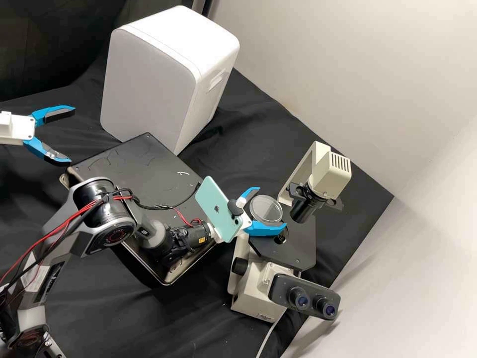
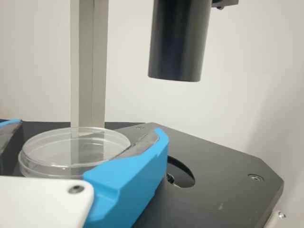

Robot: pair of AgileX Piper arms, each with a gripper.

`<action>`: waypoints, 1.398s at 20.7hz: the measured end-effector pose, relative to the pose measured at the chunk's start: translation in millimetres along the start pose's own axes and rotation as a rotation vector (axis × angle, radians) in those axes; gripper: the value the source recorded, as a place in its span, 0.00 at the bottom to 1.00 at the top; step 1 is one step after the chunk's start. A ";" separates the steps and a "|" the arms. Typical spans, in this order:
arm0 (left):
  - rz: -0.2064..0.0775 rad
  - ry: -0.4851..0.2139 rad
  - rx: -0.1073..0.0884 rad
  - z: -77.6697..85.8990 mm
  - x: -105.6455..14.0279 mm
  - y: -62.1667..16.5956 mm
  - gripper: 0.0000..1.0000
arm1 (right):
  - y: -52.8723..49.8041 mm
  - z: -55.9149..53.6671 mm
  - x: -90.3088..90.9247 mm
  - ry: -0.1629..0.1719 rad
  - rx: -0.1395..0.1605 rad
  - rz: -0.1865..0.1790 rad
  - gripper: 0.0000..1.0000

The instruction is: Place the petri dish on the bench

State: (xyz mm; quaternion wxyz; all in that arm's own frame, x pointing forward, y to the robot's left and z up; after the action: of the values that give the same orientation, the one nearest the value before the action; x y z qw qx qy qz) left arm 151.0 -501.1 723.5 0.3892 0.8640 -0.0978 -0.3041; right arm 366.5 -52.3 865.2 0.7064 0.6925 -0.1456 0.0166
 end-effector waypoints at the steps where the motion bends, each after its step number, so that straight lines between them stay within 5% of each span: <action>1: 0.000 0.002 0.000 -0.3 0.0 0.0 1.00 | 1.2 0.6 0.5 0.000 0.011 0.003 0.00; 13: -0.010 0.007 -0.001 -1.3 0.6 -1.8 1.00 | 9.0 6.8 2.7 -0.017 0.077 0.018 0.00; 29: -0.012 0.002 -0.001 -0.5 0.7 -2.2 1.00 | 8.3 7.4 0.5 -0.011 0.075 0.024 0.00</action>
State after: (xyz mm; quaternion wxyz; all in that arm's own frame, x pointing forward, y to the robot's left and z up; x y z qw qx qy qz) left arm 151.7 -499.7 721.8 0.3878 0.8648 -0.0918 -0.3054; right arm 363.7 -59.3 873.4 0.6789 0.7168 -0.1567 0.0267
